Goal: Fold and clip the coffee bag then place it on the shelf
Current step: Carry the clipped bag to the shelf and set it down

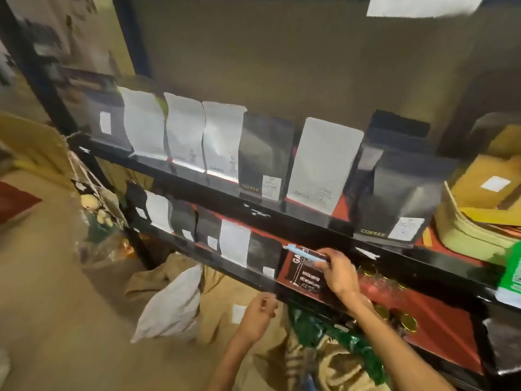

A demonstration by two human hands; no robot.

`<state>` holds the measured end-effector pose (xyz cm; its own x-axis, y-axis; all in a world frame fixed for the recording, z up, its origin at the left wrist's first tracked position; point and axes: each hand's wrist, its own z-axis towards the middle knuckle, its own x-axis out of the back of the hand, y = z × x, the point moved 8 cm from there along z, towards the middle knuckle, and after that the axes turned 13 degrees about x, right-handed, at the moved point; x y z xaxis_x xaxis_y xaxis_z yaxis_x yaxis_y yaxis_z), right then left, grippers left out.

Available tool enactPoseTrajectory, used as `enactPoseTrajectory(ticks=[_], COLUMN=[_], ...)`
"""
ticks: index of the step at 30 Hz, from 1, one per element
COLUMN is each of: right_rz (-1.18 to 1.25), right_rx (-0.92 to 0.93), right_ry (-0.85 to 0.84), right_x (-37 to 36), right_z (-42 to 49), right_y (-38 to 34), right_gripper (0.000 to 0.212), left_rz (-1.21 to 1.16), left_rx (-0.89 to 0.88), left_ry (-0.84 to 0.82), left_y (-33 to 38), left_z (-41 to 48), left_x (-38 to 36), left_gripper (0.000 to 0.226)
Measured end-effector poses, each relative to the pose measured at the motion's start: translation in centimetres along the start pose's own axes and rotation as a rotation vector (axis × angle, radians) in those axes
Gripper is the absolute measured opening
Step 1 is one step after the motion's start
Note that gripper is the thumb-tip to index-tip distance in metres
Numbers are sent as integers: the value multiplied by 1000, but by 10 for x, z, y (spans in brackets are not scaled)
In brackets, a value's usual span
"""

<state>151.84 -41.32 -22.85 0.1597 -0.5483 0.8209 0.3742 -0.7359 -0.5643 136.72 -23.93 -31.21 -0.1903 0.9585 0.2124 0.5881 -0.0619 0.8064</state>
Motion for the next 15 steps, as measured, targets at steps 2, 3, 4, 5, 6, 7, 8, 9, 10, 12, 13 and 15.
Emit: enactPoseTrajectory(ticks=[2, 3, 4, 5, 6, 7, 8, 9, 10, 12, 13, 15], right_rz=[-24, -31, -36, -38, -37, -36, -36, -34, -29, -15, -4, 9], right_rx=[-74, -109, -131, -143, -154, -161, -166, -170, -167, -150, -148, -156], right_ry=[-28, -40, -54, -63, -67, -70, -73, -76, -75, -60, -50, -37], right_x=[-16, -24, -31, -37, -42, -48, -53, -57, -61, -66, -69, -74], right_z=[20, 27, 32, 37, 40, 43, 44, 43, 42, 41, 41, 39], right_y=[11, 16, 21, 25, 29, 34, 37, 39, 41, 43, 45, 48], right_gripper=[35, 37, 38, 39, 39, 39, 40, 40, 40, 38, 38, 37], left_rz=[28, 68, 96, 99, 109, 135, 169, 197, 216, 313, 415, 651], left_rx=[28, 25, 20, 23, 32, 40, 39, 24, -8, -127, -205, -367], left_ry=[-14, -28, -44, -59, -69, -70, -62, -38, -2, 95, 165, 270], left_y=[-3, -2, -2, -3, -3, -3, 0, 5, 14, 43, 62, 102], left_z=[16, 23, 29, 35, 41, 47, 52, 56, 61, 72, 79, 94], left_x=[18, 25, 32, 39, 46, 52, 56, 61, 66, 72, 74, 68], left_gripper=[16, 20, 25, 29, 31, 32, 31, 26, 21, 13, 15, 26])
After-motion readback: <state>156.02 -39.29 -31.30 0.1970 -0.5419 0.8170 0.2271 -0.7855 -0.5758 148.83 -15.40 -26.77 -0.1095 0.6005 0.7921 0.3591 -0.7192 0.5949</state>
